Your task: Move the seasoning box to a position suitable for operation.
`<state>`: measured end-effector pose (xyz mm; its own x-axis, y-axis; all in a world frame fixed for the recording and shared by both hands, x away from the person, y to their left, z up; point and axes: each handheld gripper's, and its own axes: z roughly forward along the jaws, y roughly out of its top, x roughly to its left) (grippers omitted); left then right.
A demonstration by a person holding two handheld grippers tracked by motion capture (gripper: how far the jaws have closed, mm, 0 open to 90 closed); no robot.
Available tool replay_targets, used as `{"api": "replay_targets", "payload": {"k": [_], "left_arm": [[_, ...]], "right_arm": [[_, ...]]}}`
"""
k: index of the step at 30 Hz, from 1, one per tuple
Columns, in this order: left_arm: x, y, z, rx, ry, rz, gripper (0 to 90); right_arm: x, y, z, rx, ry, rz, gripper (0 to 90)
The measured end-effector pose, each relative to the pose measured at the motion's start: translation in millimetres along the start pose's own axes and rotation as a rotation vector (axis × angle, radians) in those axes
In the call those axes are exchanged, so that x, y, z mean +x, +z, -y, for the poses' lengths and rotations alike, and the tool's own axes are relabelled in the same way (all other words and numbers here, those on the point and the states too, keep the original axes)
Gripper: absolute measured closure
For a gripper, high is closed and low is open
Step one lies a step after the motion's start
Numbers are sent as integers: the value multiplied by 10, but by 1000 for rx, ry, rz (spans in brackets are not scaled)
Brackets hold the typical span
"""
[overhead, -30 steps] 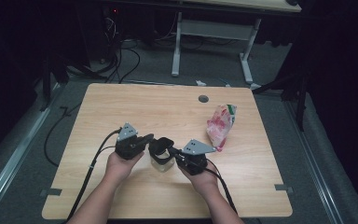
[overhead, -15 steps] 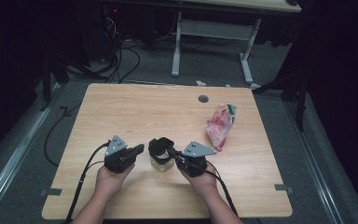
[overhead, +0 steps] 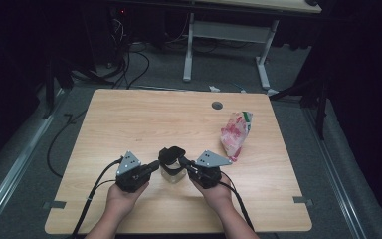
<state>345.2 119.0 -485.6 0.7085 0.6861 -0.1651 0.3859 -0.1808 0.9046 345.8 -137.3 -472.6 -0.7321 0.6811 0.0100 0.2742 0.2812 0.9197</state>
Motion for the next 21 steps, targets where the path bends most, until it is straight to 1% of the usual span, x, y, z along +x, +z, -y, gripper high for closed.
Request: {"api": "replay_targets", "payload": {"k": [3,7,9,10,14,21], "left_arm": [[-26,-15,2,-8,-3,7,896],[-103,-24,2,-15,3,26,896],[-109,-20,2,-14,3,29,896],[-122,-4,-3,-14,-2,36,896],[-152,25,-16,-10,1,47,896],[-202,93,-47,-11,6,55,896]], "right_arm": [[2,-4,-2,2,-2,0,895],[3,-4,-7,-2,2,-1,895],[5,-6,-10,-4,-3,-1,895],[7,-6,-11,-5,-6,-2,895],[12,-3,-10,-1,-3,-5,895],[15,6,11,2,-3,-4,893]]}}
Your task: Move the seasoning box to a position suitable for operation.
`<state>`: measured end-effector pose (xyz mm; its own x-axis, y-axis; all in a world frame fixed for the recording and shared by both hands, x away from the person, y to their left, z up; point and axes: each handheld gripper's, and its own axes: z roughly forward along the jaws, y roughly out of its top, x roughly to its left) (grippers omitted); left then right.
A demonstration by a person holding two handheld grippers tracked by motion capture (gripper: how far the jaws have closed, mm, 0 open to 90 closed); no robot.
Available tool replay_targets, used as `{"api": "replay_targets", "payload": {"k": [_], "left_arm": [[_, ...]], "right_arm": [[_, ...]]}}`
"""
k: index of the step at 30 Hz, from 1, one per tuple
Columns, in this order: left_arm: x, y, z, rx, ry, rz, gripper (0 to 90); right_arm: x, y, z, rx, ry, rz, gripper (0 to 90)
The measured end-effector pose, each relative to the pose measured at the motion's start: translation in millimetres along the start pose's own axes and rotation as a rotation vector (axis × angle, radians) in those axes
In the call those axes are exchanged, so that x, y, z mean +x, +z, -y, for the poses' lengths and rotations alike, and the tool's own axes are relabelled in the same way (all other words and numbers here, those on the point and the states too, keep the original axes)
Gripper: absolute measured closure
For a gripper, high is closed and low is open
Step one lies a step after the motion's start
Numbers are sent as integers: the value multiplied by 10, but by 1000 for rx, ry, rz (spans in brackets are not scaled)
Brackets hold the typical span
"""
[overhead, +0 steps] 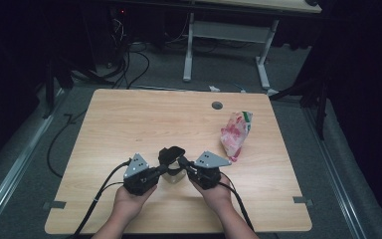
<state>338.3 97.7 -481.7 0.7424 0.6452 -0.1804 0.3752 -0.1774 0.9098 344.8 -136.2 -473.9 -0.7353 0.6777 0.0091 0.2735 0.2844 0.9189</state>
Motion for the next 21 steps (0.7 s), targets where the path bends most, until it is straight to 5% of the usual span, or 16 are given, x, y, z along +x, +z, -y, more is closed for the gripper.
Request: {"api": "replay_targets", "payload": {"k": [12,21], "left_arm": [[31,26,-110,-25,-7,-21,888],[141,44,-159,-48,-45,-58,874]], "right_arm": [[7,36,79,48,-7,19,872],[2,39,112,28,-2,15,883]]}}
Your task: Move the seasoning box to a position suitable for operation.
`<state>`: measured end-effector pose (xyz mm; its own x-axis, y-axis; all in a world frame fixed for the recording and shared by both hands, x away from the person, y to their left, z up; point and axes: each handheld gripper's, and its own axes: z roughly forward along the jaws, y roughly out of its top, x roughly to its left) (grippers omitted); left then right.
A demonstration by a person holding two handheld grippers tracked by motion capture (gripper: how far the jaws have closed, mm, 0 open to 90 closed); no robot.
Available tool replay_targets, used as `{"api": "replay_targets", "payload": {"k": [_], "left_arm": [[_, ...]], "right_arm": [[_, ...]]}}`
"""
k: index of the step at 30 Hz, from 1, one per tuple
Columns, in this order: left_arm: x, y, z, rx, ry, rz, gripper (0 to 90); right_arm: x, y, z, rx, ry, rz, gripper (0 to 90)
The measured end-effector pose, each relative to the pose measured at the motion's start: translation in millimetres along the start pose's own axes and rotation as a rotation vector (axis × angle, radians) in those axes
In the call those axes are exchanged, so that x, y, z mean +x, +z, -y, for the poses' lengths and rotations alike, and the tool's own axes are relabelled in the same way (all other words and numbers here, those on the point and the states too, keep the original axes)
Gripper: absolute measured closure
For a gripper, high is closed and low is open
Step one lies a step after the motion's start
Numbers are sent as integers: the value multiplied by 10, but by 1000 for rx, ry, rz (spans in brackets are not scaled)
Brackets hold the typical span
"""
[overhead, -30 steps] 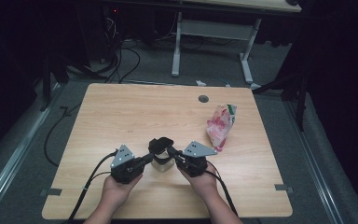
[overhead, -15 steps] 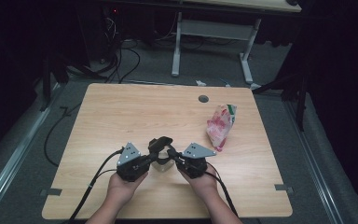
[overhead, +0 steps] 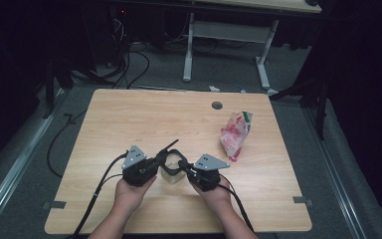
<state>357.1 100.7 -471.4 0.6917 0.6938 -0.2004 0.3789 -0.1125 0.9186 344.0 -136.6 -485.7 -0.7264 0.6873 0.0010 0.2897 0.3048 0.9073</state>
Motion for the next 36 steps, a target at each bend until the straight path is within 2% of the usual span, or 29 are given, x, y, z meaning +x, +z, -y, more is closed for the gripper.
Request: {"api": "replay_targets", "payload": {"k": [9,21,30,36], "left_arm": [[74,29,-28,-16,-57,-26,869],[146,53,-35,-8,-74,-36,868],[189,75,-39,-11,-101,-42,869],[208,89,-38,-9,-100,-48,870]], "right_arm": [[-8,-3,17,-11,-4,-6,889],[-21,-7,45,-27,4,-18,891],[-22,-4,53,-35,-10,-16,895],[-20,-4,55,-35,-13,-15,895]]}}
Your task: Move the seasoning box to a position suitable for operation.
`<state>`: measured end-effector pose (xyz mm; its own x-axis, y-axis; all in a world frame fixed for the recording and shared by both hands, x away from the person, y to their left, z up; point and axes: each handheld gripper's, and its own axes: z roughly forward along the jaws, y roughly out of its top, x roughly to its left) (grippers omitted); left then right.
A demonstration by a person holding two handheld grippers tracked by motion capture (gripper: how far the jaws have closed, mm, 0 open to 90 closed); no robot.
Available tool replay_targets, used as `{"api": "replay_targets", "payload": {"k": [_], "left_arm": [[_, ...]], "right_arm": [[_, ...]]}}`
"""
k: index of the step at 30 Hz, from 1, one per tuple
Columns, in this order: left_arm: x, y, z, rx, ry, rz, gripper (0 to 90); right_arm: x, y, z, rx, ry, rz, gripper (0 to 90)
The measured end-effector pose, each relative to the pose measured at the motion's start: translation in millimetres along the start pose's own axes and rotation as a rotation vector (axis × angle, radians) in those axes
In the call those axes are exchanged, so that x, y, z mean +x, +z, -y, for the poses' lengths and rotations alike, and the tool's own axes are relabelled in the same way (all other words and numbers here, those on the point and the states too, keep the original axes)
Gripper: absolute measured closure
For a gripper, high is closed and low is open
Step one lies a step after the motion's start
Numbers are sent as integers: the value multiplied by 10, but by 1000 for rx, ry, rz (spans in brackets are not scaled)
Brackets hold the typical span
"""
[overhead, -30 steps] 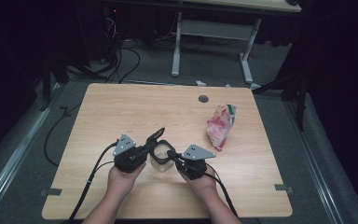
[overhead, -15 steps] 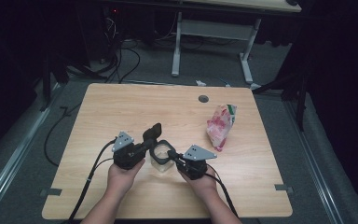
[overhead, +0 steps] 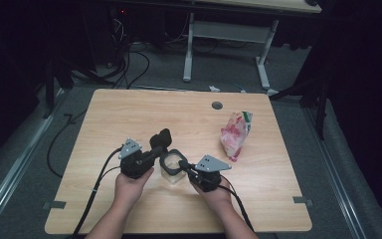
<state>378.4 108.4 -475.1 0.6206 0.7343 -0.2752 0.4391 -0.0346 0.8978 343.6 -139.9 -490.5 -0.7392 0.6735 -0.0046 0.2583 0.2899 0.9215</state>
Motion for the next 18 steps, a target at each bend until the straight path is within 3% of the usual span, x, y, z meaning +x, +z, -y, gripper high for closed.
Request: {"api": "replay_targets", "payload": {"k": [18], "left_arm": [[-7,23,9,-2,3,-11,887]], "right_arm": [[-12,-3,6,-5,-6,-7,896]]}}
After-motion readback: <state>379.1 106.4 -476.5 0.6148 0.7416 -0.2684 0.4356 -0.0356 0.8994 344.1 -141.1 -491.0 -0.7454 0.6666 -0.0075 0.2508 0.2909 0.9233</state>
